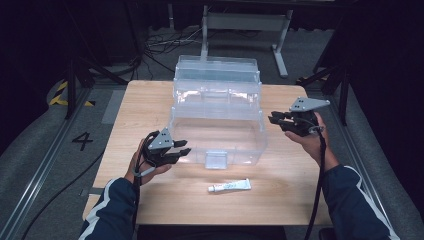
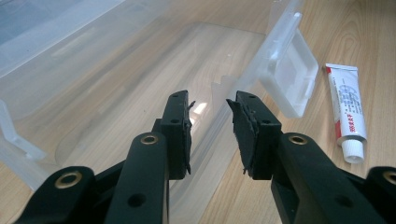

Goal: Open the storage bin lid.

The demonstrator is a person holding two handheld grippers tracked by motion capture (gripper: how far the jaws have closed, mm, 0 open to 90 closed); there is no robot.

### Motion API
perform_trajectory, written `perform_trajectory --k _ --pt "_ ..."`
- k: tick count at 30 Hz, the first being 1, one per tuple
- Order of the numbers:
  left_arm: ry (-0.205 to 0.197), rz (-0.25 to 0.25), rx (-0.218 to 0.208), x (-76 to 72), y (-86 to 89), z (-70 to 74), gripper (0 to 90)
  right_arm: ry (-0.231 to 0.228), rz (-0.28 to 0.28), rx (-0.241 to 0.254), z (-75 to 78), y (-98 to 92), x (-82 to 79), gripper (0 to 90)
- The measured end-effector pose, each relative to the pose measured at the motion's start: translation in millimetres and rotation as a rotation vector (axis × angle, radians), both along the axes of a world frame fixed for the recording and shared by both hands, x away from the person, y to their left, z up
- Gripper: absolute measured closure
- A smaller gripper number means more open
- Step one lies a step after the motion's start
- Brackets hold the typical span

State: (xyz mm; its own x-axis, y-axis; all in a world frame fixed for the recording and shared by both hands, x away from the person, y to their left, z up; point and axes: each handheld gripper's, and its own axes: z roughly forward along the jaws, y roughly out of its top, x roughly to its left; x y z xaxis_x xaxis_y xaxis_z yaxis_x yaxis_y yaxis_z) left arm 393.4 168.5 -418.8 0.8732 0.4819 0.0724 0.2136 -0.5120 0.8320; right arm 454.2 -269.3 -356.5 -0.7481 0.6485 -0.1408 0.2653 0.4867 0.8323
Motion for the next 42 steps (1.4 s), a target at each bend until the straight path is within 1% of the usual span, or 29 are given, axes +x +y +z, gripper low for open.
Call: perform_trajectory --k 3,5,6,11,12,13,16,17,19,20,21,23,29,31,34,35,40,41,42 --pt "-0.001 0.000 0.001 0.0 -0.1 0.0 66.8 0.013 0.020 -0.004 -6.6 -1.8 -11.5 74.6" --pt "-0.005 0.001 0.007 -0.3 -0.4 0.3 66.7 0.017 0.029 -0.010 -9.1 -2.4 -16.3 74.3" --pt "-0.005 0.001 0.007 -0.3 -0.4 0.3 66.6 0.017 0.029 -0.010 -9.1 -2.4 -16.3 74.3" --pt "-0.006 0.002 0.010 -0.5 -0.7 0.3 66.5 0.030 0.061 -0.010 -12.6 -4.6 -33.6 73.5" --pt "-0.007 0.002 0.010 -0.5 -0.7 0.3 66.5 0.032 0.073 -0.017 -14.2 -4.4 -39.8 73.3" --pt "-0.007 0.002 0.010 -0.5 -0.7 0.3 66.5 0.032 0.073 -0.017 -14.2 -4.4 -39.8 73.3" --pt "-0.007 0.002 0.010 -0.6 -0.7 0.3 66.5 0.032 0.084 -0.020 -16.2 -5.1 -48.0 72.8" --pt "-0.007 0.003 0.010 -0.7 -0.8 0.3 66.5 0.040 0.087 -0.014 -17.2 -5.7 -50.6 72.7" --pt "-0.007 0.003 0.009 -0.8 -0.8 0.2 66.5 0.032 0.089 -0.017 -19.4 -6.9 -56.1 72.6" --pt "-0.007 0.003 0.009 -0.9 -0.8 0.1 66.4 0.025 0.089 -0.008 -20.2 -7.6 -59.6 72.8" --pt "-0.007 0.003 0.009 -0.8 -0.8 0.1 66.4 0.027 0.097 -0.003 -20.9 -7.9 -63.0 72.8" --pt "-0.008 0.003 0.010 -0.8 -0.8 0.2 66.4 0.030 0.118 -0.015 -22.8 -6.7 -69.1 72.5" --pt "-0.008 0.004 0.011 -0.8 -0.9 0.3 66.4 0.060 0.191 -0.030 -29.3 3.0 -85.6 71.7" --pt "-0.009 0.006 0.012 -1.1 -1.2 0.3 66.3 0.064 0.210 -0.047 -31.7 8.0 -88.7 71.5" --pt "-0.012 0.005 0.015 -1.4 -1.7 0.3 66.2 0.071 0.243 -0.066 -36.0 16.6 -91.6 70.8" --pt "-0.012 0.005 0.015 -1.4 -1.7 0.3 66.2 0.081 0.254 -0.065 -37.4 19.1 -92.1 70.8" --pt "-0.014 0.006 0.020 -1.7 -1.9 0.5 66.2 0.098 0.292 -0.079 -42.5 29.9 -95.4 70.3" --pt "-0.014 0.006 0.020 -1.7 -1.9 0.5 66.2 0.098 0.292 -0.079 -42.5 29.9 -95.4 70.3" --pt "-0.013 0.006 0.020 -1.6 -1.9 0.6 66.1 0.103 0.307 -0.088 -43.6 34.3 -97.3 69.8"
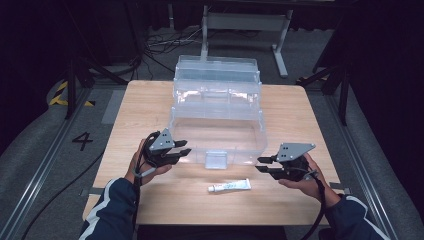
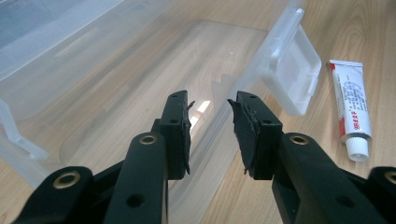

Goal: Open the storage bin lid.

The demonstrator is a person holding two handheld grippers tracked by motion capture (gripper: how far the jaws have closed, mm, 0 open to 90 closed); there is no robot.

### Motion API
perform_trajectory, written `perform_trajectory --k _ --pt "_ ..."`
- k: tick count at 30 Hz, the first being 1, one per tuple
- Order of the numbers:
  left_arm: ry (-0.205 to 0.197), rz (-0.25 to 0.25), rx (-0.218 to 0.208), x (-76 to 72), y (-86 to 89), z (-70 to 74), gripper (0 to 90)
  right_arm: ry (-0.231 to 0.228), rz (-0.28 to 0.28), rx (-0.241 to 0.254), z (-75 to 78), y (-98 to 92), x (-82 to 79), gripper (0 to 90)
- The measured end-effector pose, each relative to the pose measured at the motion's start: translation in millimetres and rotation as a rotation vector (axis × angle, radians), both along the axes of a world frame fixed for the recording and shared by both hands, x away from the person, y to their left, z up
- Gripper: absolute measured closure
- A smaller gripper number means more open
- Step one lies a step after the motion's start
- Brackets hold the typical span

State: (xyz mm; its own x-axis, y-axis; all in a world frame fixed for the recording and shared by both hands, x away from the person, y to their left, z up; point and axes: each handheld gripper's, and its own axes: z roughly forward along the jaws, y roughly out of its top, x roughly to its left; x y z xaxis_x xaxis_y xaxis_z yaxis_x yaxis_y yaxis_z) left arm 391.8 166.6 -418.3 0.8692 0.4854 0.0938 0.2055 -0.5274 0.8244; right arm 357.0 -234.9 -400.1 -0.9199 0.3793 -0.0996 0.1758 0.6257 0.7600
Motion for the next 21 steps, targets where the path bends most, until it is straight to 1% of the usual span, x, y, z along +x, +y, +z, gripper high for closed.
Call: perform_trajectory --k 2,4,5,13,14,17,18,20,21 --pt "0.001 0.001 0.000 0.0 -0.1 0.1 66.2 0.002 0.009 0.000 -0.5 1.6 -0.4 69.5" --pt "0.002 0.001 0.001 0.0 0.0 0.1 66.1 0.015 0.031 -0.015 -2.7 8.3 -2.5 68.7" --pt "0.003 0.001 0.000 0.2 -0.1 0.2 66.1 0.015 0.031 -0.015 -2.7 8.3 -2.5 68.7" --pt "0.011 0.007 0.005 0.5 -0.8 1.2 65.8 0.034 0.073 -0.052 -9.3 25.5 -2.8 66.4" --pt "0.012 0.006 0.008 0.6 -1.0 1.5 65.8 0.044 0.081 -0.055 -10.0 27.1 -2.4 66.0" --pt "0.013 0.008 0.015 0.5 -1.8 2.1 65.3 0.044 0.089 -0.065 -11.7 31.1 -1.9 65.3" --pt "0.010 0.008 0.027 0.2 -2.8 2.7 65.3 0.051 0.095 -0.070 -12.6 33.3 -1.8 65.2" --pt "0.010 0.014 0.036 -0.7 -4.4 3.8 65.0 0.048 0.112 -0.087 -14.3 39.0 -1.4 64.1" --pt "0.002 0.016 0.047 -1.0 -5.1 4.8 65.3 0.053 0.115 -0.092 -14.8 41.9 -1.5 63.6"
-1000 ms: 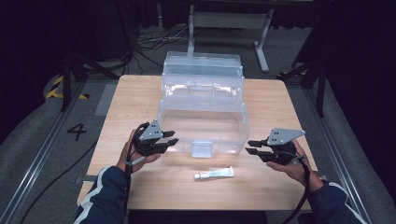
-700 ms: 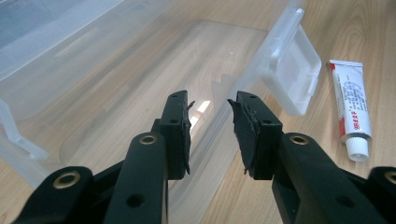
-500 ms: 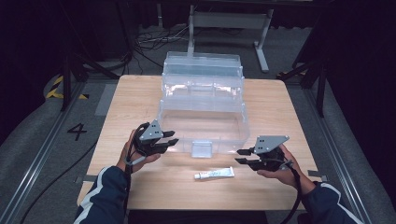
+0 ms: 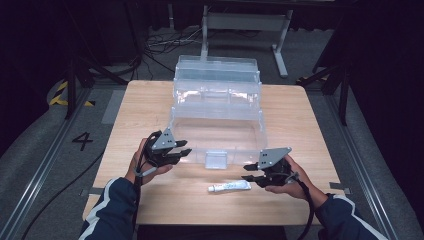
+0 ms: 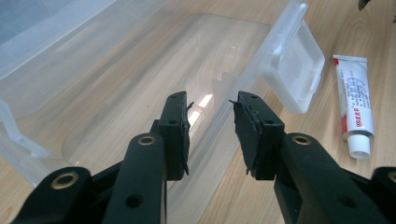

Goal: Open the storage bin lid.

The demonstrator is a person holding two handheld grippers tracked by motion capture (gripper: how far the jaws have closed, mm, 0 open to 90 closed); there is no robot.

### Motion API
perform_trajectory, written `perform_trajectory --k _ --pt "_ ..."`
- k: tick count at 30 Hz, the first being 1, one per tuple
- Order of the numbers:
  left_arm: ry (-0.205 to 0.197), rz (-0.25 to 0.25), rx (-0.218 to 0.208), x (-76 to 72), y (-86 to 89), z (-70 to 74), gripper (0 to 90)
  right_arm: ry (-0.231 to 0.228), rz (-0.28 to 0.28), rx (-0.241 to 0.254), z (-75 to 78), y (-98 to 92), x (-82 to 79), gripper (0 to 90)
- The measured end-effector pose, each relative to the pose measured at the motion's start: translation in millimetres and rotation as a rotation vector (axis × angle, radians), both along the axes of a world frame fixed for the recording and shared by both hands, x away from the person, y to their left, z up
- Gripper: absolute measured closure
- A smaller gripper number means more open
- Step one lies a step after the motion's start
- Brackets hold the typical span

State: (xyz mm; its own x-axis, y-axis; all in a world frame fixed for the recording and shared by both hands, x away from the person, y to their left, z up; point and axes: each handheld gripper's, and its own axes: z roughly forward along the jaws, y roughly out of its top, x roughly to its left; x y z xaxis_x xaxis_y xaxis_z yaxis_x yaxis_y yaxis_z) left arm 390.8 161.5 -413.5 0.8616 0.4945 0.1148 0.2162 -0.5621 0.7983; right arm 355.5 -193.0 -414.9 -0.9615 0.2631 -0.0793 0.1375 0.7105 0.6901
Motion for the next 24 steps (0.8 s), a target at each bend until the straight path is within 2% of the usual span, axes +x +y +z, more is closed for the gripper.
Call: perform_trajectory --k 3,7,9,13,18,19,20,24 --pt "-0.011 0.002 0.021 -1.2 -1.8 4.2 58.5 0.003 0.032 -0.024 -1.2 9.3 0.3 61.5" --pt "-0.024 0.022 0.016 -5.6 1.3 13.8 51.6 0.022 0.076 -0.061 -4.7 22.6 2.1 60.1" --pt "-0.044 0.046 0.027 -8.3 4.9 17.7 49.1 0.037 0.096 -0.083 -6.9 28.6 3.3 58.1" --pt "-0.059 0.080 0.055 -13.4 12.4 20.5 44.2 0.057 0.133 -0.121 -11.1 39.7 4.0 56.8" --pt "-0.047 0.130 0.084 -24.3 29.6 19.1 38.9 0.078 0.172 -0.171 -17.0 52.7 5.0 56.5" --pt "-0.047 0.130 0.084 -24.3 29.6 19.1 35.5 0.078 0.172 -0.171 -17.0 52.7 5.0 56.5" --pt "-0.029 0.140 0.085 -27.6 35.2 17.3 34.8 0.087 0.186 -0.194 -20.3 59.4 5.7 56.5" --pt "0.009 0.152 0.100 -35.3 48.5 10.6 32.2 0.099 0.205 -0.228 -24.4 66.8 6.7 57.0"
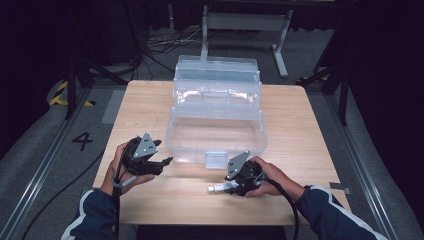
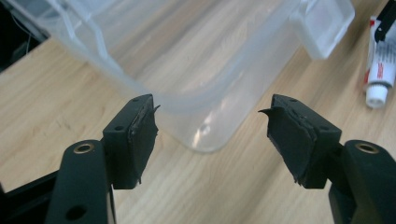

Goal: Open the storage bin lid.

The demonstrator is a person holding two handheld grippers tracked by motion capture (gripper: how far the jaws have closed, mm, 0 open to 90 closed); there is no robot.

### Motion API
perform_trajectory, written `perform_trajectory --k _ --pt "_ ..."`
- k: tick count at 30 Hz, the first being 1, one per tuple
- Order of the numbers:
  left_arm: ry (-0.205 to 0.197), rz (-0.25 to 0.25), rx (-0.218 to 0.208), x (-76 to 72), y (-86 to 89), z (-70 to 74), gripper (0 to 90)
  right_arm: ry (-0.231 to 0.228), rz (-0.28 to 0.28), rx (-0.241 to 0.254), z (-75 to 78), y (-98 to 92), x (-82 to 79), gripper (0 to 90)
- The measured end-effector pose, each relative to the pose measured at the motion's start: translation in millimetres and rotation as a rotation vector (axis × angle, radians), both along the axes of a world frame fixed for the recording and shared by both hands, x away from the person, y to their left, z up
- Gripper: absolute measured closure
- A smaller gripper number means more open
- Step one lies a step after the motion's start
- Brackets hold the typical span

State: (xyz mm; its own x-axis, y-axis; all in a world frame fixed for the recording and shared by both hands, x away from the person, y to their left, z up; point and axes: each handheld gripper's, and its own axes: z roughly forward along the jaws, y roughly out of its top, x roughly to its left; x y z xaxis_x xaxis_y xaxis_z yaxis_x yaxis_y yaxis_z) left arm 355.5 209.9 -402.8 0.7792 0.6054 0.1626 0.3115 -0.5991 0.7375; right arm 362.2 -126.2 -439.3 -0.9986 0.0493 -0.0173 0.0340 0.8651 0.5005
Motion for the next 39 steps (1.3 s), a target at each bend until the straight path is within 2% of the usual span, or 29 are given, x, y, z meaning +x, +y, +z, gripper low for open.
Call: perform_trajectory --k 2,7,13,16,18,22,27,30,32,36,39 --pt "0.007 0.004 0.006 -1.5 2.5 -3.0 31.3 0.006 -0.001 -0.010 -1.0 2.1 0.1 56.9" --pt "0.064 0.005 0.048 -8.5 11.7 -23.3 29.7 0.013 0.006 -0.041 -5.3 10.9 1.3 56.3" --pt "0.149 -0.005 0.079 -10.9 20.9 -49.2 29.7 0.024 0.009 -0.088 -9.3 18.7 2.9 56.0" --pt "0.187 -0.003 0.076 -11.6 23.2 -60.3 29.3 0.042 0.009 -0.111 -11.6 21.6 3.4 55.0" --pt "0.223 -0.006 0.047 -11.6 25.4 -67.3 29.3 0.044 0.006 -0.116 -13.1 23.2 2.8 54.9" --pt "0.254 -0.014 0.037 -10.7 27.3 -73.8 28.6 0.054 0.010 -0.128 -13.4 23.2 3.3 58.3" --pt "0.255 -0.012 0.024 -8.5 27.4 -76.0 26.7 0.049 0.010 -0.151 -13.7 22.3 4.0 61.0" --pt "0.246 -0.010 -0.008 -7.5 28.1 -78.9 25.1 0.043 0.027 -0.173 -12.8 25.4 4.4 63.4" --pt "0.234 -0.008 -0.007 -7.7 27.6 -79.8 24.4 0.041 0.030 -0.181 -12.3 26.8 4.7 65.0" --pt "0.215 0.004 -0.032 -8.1 26.7 -83.4 20.8 0.043 0.028 -0.184 -12.1 27.3 5.3 70.1" --pt "0.206 0.008 -0.041 -8.3 26.5 -84.7 19.3 0.041 0.028 -0.186 -11.9 27.5 5.4 70.6"
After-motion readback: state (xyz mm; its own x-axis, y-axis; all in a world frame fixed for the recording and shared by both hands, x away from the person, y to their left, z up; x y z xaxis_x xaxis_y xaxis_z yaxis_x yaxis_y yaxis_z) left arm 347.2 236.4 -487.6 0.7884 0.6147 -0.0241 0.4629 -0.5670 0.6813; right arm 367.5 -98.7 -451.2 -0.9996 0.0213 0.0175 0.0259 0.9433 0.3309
